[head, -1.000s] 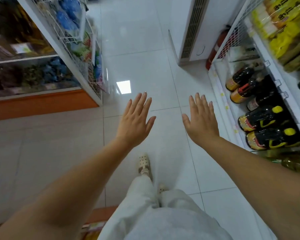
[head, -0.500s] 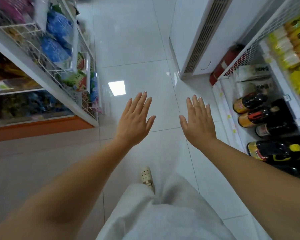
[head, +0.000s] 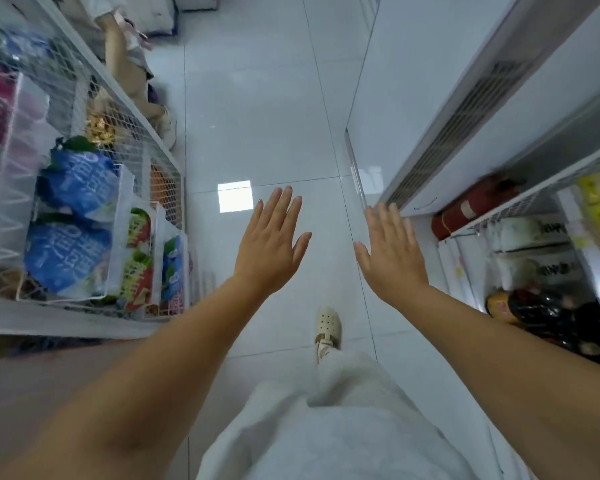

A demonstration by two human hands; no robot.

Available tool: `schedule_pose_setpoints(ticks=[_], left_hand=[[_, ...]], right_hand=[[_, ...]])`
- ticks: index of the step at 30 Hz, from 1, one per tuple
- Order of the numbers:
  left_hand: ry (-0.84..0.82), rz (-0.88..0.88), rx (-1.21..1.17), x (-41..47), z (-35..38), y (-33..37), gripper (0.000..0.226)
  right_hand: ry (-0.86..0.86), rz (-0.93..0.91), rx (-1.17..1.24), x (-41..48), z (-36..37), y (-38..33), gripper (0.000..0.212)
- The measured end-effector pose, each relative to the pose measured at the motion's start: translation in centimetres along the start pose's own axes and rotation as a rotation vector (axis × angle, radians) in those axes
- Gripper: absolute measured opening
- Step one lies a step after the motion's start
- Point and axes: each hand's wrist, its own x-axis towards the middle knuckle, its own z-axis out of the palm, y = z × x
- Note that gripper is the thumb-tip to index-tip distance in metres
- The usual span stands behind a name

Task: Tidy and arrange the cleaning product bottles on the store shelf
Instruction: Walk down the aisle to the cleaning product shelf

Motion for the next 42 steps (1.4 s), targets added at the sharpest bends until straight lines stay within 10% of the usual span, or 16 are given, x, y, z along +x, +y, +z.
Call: schedule_pose_setpoints(ticks=[42], left_hand=[[-0.038,-0.011,0.036,105.6,-8.3,-38.9,0.064]], right_hand=[[-0.03,-0.008,0.046,111.6,-22.4,1.2,0.062]])
